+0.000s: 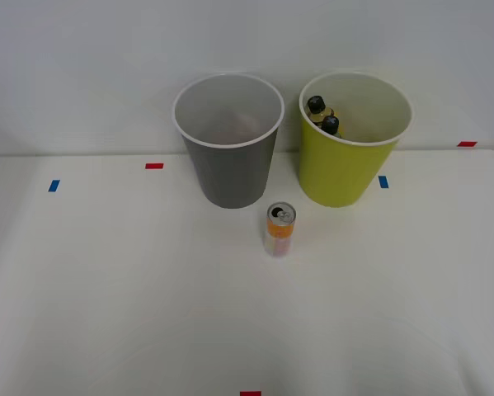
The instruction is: Put cans in the gray bin, plastic bottles in the light green bin
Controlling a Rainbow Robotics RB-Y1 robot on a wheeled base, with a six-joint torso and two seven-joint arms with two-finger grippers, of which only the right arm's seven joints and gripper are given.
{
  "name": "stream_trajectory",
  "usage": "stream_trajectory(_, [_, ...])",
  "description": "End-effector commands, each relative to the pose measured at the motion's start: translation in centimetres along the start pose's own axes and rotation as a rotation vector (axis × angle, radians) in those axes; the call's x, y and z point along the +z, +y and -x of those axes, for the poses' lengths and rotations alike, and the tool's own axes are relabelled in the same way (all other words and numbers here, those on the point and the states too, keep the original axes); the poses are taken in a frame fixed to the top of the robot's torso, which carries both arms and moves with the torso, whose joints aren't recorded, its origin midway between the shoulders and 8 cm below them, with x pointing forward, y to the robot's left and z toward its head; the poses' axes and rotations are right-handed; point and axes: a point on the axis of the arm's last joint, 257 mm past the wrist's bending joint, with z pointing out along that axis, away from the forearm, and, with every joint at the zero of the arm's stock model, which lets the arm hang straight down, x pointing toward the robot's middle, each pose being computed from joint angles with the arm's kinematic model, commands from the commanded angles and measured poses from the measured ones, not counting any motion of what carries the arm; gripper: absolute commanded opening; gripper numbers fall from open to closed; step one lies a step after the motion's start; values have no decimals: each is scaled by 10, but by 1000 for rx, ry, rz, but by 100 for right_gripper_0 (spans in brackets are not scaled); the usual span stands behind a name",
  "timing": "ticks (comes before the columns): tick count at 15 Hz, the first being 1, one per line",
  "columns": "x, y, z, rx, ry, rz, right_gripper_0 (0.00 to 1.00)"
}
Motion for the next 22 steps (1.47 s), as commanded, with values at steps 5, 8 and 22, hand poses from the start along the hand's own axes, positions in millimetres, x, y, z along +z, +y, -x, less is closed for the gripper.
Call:
stream_trajectory(5, [0, 0, 0, 0, 0, 0, 100])
stream_trajectory(8, [0, 0, 0, 0, 0, 0, 100])
stream_trajectory(22, [0, 0, 0, 0, 0, 0, 100])
